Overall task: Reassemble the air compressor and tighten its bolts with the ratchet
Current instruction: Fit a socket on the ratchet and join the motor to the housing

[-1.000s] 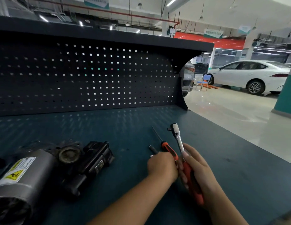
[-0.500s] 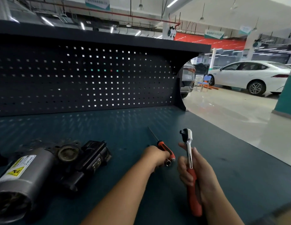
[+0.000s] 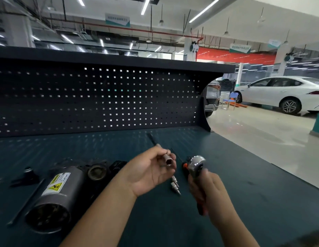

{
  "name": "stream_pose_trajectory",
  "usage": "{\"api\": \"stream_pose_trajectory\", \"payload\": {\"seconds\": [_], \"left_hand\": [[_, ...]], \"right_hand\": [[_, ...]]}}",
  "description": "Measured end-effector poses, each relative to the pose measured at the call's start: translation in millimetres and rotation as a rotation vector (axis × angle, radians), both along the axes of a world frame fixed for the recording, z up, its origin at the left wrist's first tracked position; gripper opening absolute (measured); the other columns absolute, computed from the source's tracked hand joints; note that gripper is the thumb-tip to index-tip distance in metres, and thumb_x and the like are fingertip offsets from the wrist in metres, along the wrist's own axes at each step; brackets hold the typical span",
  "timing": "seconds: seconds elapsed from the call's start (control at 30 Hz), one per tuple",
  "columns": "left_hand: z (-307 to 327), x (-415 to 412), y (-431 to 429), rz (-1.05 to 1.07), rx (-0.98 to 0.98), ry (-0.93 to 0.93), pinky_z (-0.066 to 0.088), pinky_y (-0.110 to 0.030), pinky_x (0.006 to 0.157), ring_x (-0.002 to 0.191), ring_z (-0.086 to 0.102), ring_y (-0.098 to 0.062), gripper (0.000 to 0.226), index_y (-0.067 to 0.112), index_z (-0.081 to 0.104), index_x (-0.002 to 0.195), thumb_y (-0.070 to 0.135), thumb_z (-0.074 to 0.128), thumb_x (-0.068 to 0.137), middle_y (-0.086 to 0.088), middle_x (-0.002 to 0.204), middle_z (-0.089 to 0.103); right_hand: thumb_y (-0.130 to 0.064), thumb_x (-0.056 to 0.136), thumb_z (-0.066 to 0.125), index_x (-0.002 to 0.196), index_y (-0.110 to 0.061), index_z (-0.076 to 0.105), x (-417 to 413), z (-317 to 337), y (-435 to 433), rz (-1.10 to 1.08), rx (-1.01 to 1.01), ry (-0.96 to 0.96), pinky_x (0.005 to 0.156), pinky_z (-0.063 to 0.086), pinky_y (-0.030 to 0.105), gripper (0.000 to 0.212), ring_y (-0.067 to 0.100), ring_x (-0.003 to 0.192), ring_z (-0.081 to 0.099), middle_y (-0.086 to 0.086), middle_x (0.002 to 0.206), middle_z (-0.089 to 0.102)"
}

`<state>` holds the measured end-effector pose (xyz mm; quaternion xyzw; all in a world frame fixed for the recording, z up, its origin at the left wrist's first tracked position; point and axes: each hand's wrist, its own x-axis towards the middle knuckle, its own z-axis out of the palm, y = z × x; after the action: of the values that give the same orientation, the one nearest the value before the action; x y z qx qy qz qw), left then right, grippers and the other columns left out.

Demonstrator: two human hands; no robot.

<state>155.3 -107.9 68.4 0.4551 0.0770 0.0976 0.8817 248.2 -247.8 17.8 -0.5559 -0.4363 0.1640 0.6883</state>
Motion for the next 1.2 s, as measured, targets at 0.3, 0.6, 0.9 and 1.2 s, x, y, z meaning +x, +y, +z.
{"api": "stream_pose_trajectory", "payload": {"seconds": [0.3,0.6,0.9,1.2], "left_hand": [[8,-46,-15,0.046,0.116,-0.223,0.057,-0.029,0.064,0.071,0.068,-0.015,0.031,-0.001,0.06,0.105,0.017,0.052,0.08,-0.003,0.077,0.068],[4,-65,-17,0.111,0.113,-0.225,0.056,-0.028,0.06,0.067,0.069,-0.016,0.036,-0.003,0.056,0.11,0.013,0.051,0.079,-0.005,0.074,0.069],[1,-66,-24,0.071,0.14,-0.192,0.055,-0.027,0.054,0.065,0.068,-0.016,0.032,0.0,0.056,0.105,0.014,0.051,0.077,-0.006,0.071,0.068],[-8,-57,-40,0.049,0.073,-0.258,0.055,-0.025,0.063,0.071,0.068,-0.015,0.03,0.002,0.056,0.109,0.012,0.05,0.081,-0.005,0.077,0.069]], "right_hand": [[-0.051,0.077,0.058,0.07,-0.018,0.061,-42,3,-11,-0.085,0.023,-0.42,0.05,0.027,0.015,0.034,0.0,0.052,0.036,-0.008,0.056,0.045],[-0.076,0.076,0.052,0.069,-0.006,0.061,-59,9,-8,-0.146,0.052,-0.56,0.05,0.028,0.02,0.071,0.002,0.053,0.038,-0.007,0.057,0.044],[-0.054,0.077,0.06,0.065,-0.013,0.056,-58,14,-15,-0.174,0.005,-0.621,0.049,0.027,0.018,0.043,0.003,0.05,0.037,-0.011,0.055,0.043],[-0.061,0.077,0.059,0.06,-0.036,0.053,-54,4,-13,-0.132,0.057,-0.475,0.051,0.025,0.01,0.031,-0.001,0.051,0.034,-0.015,0.054,0.04]]}}
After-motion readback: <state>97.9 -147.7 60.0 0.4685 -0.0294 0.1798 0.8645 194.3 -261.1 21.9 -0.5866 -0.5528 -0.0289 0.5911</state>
